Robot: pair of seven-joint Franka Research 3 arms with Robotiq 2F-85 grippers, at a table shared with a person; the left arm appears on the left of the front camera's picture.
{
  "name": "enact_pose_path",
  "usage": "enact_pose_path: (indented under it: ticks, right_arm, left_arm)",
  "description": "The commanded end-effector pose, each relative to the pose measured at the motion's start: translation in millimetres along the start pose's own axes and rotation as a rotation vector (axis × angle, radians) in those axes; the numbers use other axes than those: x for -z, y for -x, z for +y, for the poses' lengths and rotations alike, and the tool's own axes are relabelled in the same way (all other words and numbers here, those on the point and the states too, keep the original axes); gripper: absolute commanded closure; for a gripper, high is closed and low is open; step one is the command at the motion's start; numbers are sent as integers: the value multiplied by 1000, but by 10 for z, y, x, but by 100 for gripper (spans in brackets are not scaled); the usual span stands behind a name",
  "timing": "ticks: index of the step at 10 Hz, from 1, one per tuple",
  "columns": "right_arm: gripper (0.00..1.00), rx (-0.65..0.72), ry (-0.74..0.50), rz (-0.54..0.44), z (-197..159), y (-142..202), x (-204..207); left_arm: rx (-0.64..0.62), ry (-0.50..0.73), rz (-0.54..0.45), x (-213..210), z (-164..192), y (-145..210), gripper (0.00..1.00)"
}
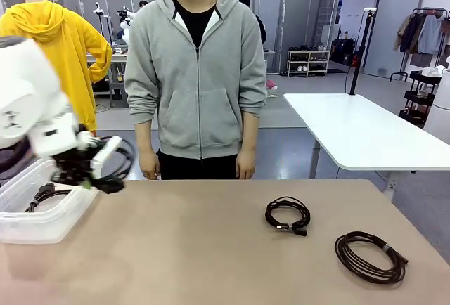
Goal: Organize and store the cables.
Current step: Place the Power Cable into the Organizing box.
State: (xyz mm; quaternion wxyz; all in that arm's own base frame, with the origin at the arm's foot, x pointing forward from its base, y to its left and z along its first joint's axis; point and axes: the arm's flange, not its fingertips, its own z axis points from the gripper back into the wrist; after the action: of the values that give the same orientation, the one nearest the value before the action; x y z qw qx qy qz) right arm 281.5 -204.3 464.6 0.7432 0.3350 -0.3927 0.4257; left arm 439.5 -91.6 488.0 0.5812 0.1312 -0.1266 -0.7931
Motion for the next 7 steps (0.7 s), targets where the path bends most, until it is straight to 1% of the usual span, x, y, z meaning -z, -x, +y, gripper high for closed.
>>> enact_pose_path:
  ticks: [1, 2, 3, 7]
  right_arm:
    - [0, -14, 0, -14, 6, -4, 4]
    - [0, -14, 0, -14, 6, -4, 4]
    - [0, -14, 0, -14, 6, -4, 4]
    - [0, -14, 0, -14, 6, -4, 4]
  left_arm:
    - [-47, -34, -22, 0, -114, 462, 82]
    - [-68, -24, -7, -13, -203, 551, 82]
    - [-33, 5, -2, 15, -100, 371, 82]
    - [-33, 5, -2, 15, -100, 371, 82]
